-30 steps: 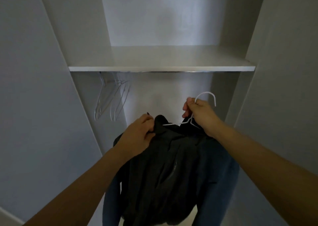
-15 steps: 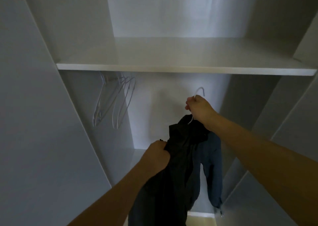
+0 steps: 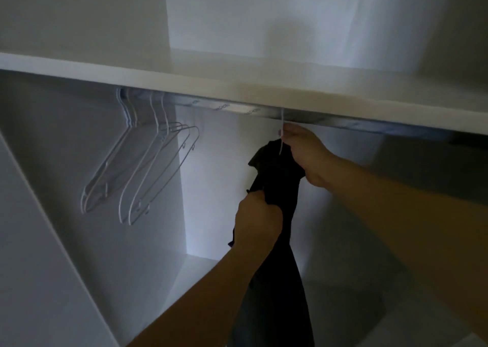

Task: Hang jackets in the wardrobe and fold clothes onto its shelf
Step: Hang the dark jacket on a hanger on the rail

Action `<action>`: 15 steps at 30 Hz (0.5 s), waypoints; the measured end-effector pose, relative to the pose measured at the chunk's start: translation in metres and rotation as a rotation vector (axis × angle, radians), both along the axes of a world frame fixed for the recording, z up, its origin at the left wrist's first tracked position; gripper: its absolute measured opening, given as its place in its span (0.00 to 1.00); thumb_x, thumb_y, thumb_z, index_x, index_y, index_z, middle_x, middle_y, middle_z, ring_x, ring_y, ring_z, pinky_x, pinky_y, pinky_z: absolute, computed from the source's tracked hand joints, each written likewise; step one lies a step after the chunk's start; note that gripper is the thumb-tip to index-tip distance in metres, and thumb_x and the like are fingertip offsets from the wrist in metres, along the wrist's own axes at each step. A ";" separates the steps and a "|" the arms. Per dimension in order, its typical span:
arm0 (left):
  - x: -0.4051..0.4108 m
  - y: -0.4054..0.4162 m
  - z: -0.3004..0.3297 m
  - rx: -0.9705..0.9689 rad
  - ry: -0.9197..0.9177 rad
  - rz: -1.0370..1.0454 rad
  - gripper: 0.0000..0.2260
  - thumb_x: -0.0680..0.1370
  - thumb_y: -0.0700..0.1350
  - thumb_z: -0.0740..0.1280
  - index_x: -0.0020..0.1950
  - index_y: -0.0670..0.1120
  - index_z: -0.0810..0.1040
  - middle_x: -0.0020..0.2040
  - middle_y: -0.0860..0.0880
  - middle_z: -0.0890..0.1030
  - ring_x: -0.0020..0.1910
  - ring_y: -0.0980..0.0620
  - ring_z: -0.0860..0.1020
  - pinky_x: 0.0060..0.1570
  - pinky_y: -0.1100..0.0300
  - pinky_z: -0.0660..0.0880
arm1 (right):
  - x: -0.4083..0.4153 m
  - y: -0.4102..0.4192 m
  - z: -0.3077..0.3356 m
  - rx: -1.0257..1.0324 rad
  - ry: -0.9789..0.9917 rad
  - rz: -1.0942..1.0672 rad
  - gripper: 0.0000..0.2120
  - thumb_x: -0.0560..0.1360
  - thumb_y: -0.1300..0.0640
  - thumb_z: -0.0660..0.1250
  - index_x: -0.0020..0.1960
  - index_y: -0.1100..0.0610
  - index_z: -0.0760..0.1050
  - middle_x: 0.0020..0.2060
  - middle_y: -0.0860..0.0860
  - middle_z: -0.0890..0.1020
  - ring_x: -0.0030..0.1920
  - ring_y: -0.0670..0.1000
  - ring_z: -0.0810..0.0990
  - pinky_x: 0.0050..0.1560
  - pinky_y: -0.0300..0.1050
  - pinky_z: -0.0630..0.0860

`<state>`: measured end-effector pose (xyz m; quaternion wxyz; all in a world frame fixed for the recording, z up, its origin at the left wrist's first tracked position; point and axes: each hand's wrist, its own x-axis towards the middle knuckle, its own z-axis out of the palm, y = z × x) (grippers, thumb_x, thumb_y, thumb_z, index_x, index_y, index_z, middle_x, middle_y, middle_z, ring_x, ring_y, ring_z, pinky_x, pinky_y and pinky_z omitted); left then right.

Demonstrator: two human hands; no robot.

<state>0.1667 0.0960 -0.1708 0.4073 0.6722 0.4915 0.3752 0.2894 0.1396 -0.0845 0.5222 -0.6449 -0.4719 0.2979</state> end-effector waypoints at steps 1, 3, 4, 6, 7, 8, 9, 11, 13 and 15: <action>0.006 0.008 0.003 0.020 0.008 0.022 0.09 0.77 0.34 0.59 0.50 0.33 0.77 0.51 0.34 0.80 0.49 0.39 0.79 0.51 0.51 0.75 | 0.005 0.007 0.001 0.006 -0.004 -0.007 0.14 0.83 0.63 0.54 0.64 0.56 0.73 0.42 0.43 0.76 0.40 0.39 0.74 0.33 0.22 0.70; 0.018 0.026 0.005 0.001 0.043 0.003 0.08 0.79 0.35 0.58 0.47 0.36 0.76 0.52 0.35 0.80 0.48 0.42 0.78 0.55 0.53 0.76 | 0.014 0.019 0.000 -0.007 -0.038 0.005 0.15 0.82 0.65 0.54 0.62 0.54 0.73 0.44 0.48 0.78 0.40 0.43 0.76 0.33 0.26 0.73; 0.024 0.035 0.004 -0.023 0.067 -0.020 0.09 0.81 0.35 0.57 0.47 0.36 0.76 0.51 0.36 0.79 0.48 0.44 0.78 0.55 0.58 0.75 | 0.018 0.024 -0.002 -0.026 -0.066 0.016 0.15 0.81 0.66 0.54 0.62 0.57 0.75 0.49 0.53 0.80 0.44 0.48 0.78 0.37 0.29 0.75; 0.032 0.049 -0.005 -0.048 0.132 -0.021 0.10 0.81 0.36 0.58 0.40 0.41 0.73 0.40 0.43 0.76 0.37 0.51 0.75 0.37 0.69 0.72 | 0.024 0.032 -0.009 -0.097 -0.157 0.028 0.15 0.81 0.66 0.55 0.65 0.64 0.73 0.60 0.60 0.77 0.55 0.57 0.78 0.51 0.39 0.74; 0.035 0.053 -0.011 -0.068 0.183 -0.013 0.11 0.80 0.37 0.58 0.38 0.43 0.70 0.37 0.47 0.74 0.34 0.54 0.72 0.32 0.69 0.69 | 0.027 0.034 -0.014 -0.139 -0.196 0.032 0.16 0.81 0.66 0.56 0.67 0.65 0.72 0.62 0.61 0.76 0.58 0.58 0.76 0.56 0.43 0.73; 0.037 0.055 -0.017 -0.102 0.247 -0.016 0.10 0.80 0.38 0.58 0.39 0.42 0.70 0.39 0.48 0.75 0.36 0.54 0.74 0.33 0.68 0.69 | 0.029 0.035 -0.021 -0.175 -0.231 0.034 0.16 0.81 0.65 0.56 0.67 0.65 0.71 0.63 0.61 0.75 0.60 0.60 0.75 0.59 0.45 0.73; 0.039 0.057 -0.023 -0.137 0.310 -0.030 0.08 0.80 0.39 0.58 0.42 0.42 0.72 0.43 0.46 0.77 0.42 0.51 0.77 0.38 0.65 0.70 | 0.031 0.034 -0.027 -0.199 -0.266 0.036 0.16 0.80 0.65 0.57 0.67 0.66 0.71 0.63 0.61 0.75 0.61 0.60 0.75 0.60 0.46 0.73; 0.040 0.059 -0.027 -0.209 0.390 -0.071 0.07 0.82 0.40 0.58 0.47 0.41 0.74 0.54 0.43 0.78 0.55 0.46 0.77 0.48 0.62 0.70 | 0.034 0.024 -0.038 -0.232 -0.302 0.052 0.20 0.79 0.63 0.58 0.71 0.63 0.67 0.67 0.59 0.72 0.63 0.58 0.74 0.60 0.43 0.71; 0.037 0.053 -0.019 -0.241 0.434 -0.093 0.10 0.82 0.42 0.58 0.59 0.39 0.73 0.61 0.40 0.77 0.60 0.44 0.75 0.56 0.59 0.70 | 0.036 0.004 -0.043 -0.267 -0.300 0.064 0.25 0.80 0.59 0.59 0.76 0.56 0.59 0.72 0.55 0.67 0.66 0.56 0.71 0.61 0.42 0.70; 0.029 0.039 -0.005 -0.188 0.484 -0.021 0.20 0.81 0.46 0.59 0.70 0.39 0.64 0.63 0.40 0.74 0.61 0.42 0.75 0.58 0.53 0.71 | 0.039 -0.021 -0.042 -0.265 -0.309 0.052 0.24 0.80 0.59 0.59 0.75 0.55 0.61 0.68 0.55 0.71 0.59 0.55 0.75 0.55 0.44 0.74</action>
